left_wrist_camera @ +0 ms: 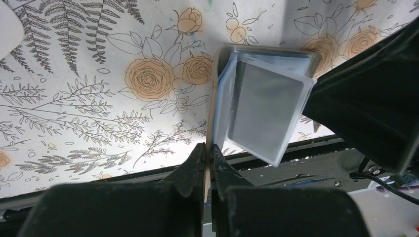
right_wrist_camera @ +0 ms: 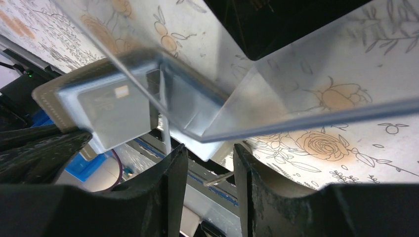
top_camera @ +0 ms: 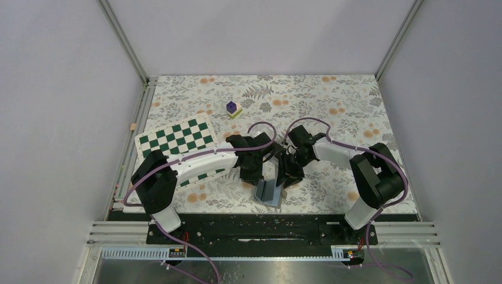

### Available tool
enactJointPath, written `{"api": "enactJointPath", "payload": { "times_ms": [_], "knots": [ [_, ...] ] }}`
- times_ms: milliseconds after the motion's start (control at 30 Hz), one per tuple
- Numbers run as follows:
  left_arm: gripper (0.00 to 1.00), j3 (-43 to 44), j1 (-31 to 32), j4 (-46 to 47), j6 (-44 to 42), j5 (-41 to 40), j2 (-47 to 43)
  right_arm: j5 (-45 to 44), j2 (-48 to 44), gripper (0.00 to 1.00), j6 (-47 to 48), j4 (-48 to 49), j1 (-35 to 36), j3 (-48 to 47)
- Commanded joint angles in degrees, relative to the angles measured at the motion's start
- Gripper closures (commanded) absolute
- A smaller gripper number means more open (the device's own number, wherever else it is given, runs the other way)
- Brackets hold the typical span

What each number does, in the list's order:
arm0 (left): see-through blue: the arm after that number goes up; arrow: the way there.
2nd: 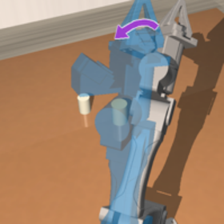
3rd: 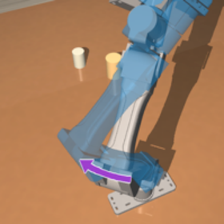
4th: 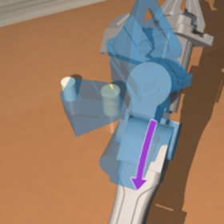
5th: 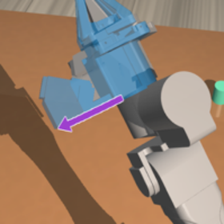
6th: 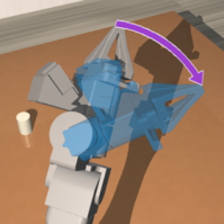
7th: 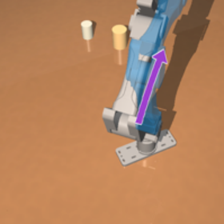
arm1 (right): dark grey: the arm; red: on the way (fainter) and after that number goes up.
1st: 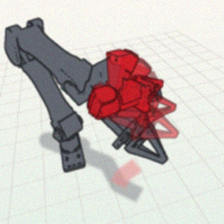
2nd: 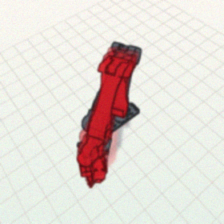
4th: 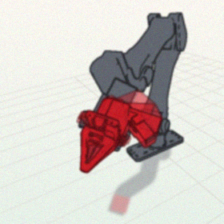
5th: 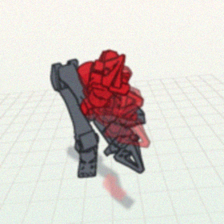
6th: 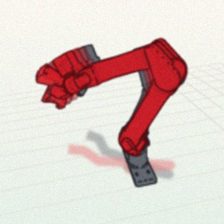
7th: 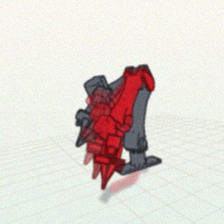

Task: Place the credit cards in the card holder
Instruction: Close the card holder at the corner of the board.

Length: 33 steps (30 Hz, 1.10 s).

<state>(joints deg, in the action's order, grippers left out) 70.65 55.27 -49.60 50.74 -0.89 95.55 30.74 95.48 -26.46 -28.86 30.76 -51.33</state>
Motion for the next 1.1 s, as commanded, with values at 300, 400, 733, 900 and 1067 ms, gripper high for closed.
{"api": "enactJointPath", "payload": {
  "times_ms": [300,400,733,900,1067],
  "knots": [
    [1.00,7.2,2.1,-4.9,-1.3,-1.9,5.8,-4.7,-3.8,0.59,2.3,-6.7,1.9,1.7],
    [1.00,7.8,2.1,-7.6,-1.5,-4.8,5.2,-5.1,-4.8,0.62,2.6,-7.5,1.9,2.4],
    [1.00,2.8,0.0,-10.0,0.1,-8.0,-0.5,-3.5,-2.6,0.65,2.1,-5.2,4.5,1.5],
    [1.00,1.3,-1.0,-10.1,0.7,-7.8,-1.9,-6.3,-1.4,0.66,1.8,-5.1,6.7,0.8],
    [1.00,1.6,-1.0,-10.0,1.2,-7.0,-2.2,-10.1,0.0,0.66,2.5,-6.1,8.4,0.0]
  ]
}}
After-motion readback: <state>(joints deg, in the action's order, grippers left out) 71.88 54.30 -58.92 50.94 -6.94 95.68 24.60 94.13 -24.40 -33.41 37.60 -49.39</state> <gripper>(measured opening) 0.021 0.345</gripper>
